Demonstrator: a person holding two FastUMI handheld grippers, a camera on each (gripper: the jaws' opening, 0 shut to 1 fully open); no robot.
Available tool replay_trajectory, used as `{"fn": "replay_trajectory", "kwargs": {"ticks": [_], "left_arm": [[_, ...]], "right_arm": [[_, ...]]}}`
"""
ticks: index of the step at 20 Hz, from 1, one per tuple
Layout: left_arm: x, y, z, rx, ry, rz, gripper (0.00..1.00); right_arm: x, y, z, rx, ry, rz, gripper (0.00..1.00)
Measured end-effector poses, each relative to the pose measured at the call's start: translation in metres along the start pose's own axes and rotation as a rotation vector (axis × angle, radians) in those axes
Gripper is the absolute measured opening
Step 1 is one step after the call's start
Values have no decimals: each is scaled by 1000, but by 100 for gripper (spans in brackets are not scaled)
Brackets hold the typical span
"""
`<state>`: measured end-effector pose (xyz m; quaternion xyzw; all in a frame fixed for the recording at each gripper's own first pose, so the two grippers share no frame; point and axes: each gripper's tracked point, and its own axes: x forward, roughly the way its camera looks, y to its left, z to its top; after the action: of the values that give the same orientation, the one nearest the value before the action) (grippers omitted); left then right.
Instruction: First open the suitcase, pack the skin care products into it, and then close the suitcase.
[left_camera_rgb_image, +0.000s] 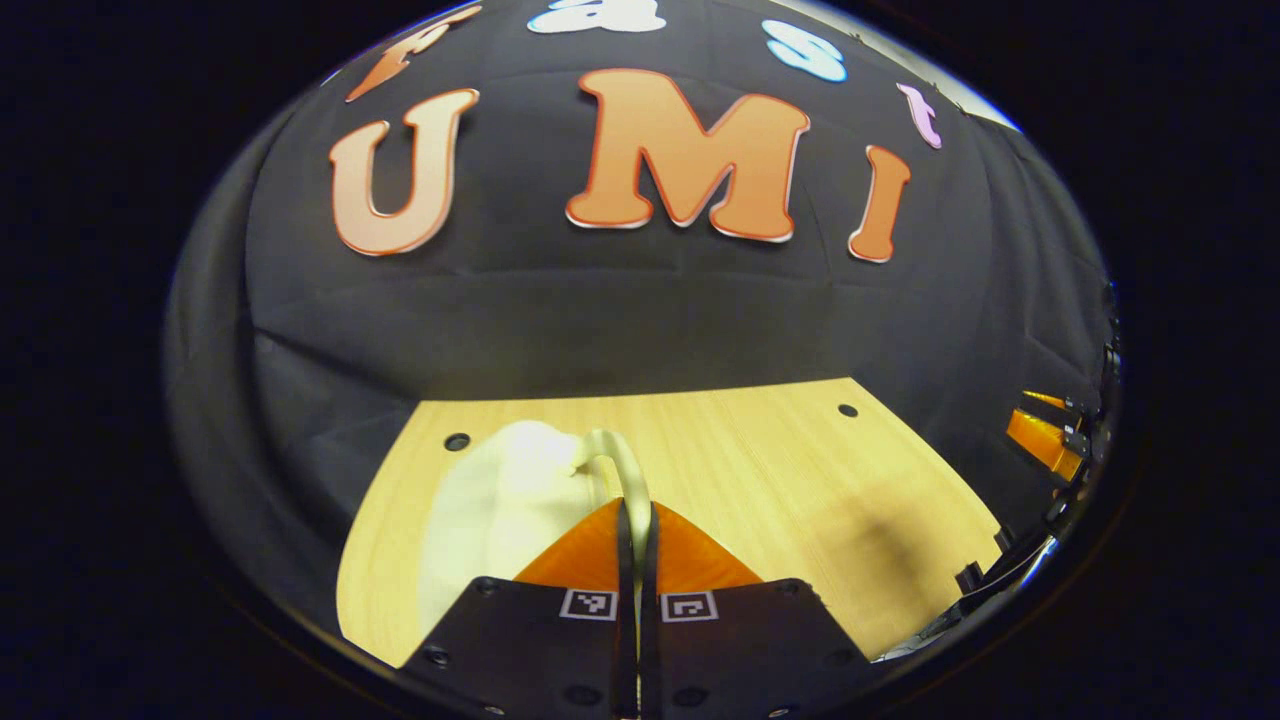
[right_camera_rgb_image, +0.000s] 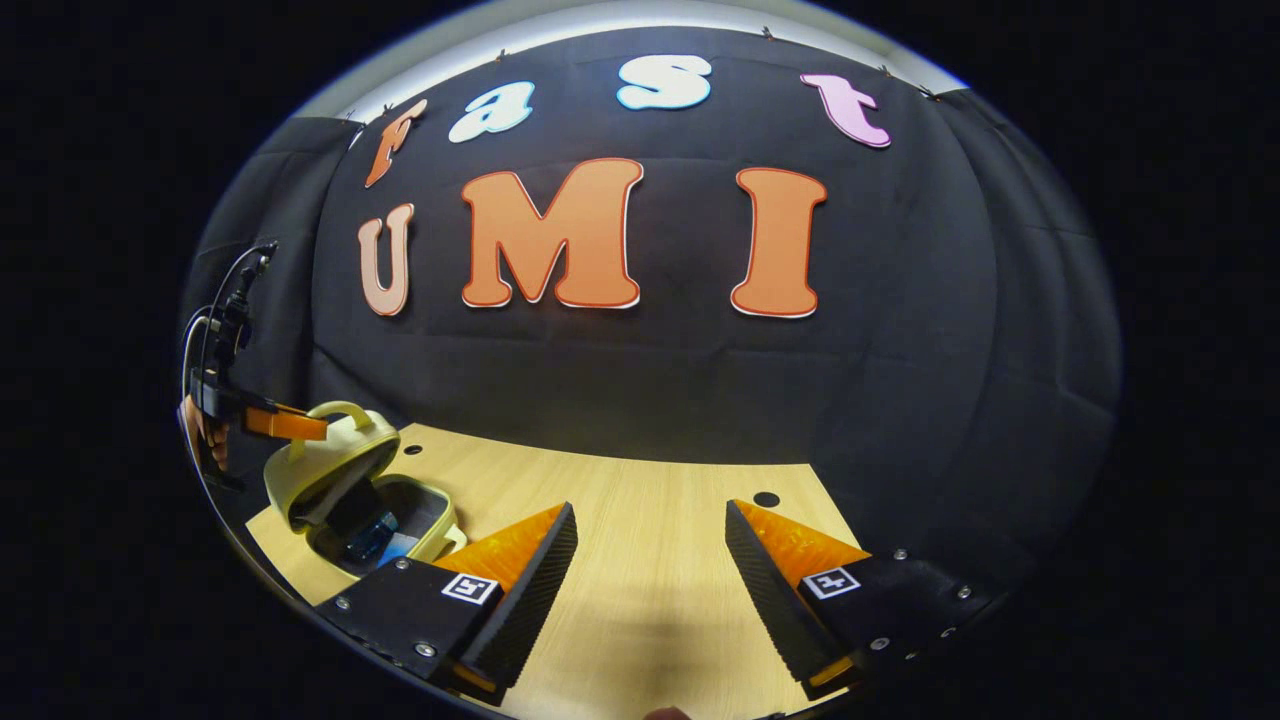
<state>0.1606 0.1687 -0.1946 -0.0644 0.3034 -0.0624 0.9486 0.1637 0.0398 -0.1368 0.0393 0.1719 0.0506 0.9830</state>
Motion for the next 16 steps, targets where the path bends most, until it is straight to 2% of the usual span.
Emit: {"fn": "replay_trajectory", "kwargs": {"ticks": [5,10,11,12,13,14,15,16], "left_arm": [[31,-42,-40,4,84,-32,2],[54,-60,-71,108,143,7,2],[56,-62,-75,126,149,15,2],[59,-68,-79,137,159,10,3],[61,-72,-83,146,166,11,9],[64,-79,-86,137,171,-12,11],[64,-90,-80,126,147,-35,19],[61,-97,-72,130,118,-52,19]], "right_arm": [[3,-13,-16,25,31,16,95],[8,-12,-20,10,40,38,95],[8,-11,-22,9,42,45,100],[8,-12,-22,7,41,45,95],[8,-11,-22,6,41,49,100],[9,-9,-22,4,40,49,100],[10,-9,-21,2,37,51,95],[9,-8,-21,0,34,52,95]]}}
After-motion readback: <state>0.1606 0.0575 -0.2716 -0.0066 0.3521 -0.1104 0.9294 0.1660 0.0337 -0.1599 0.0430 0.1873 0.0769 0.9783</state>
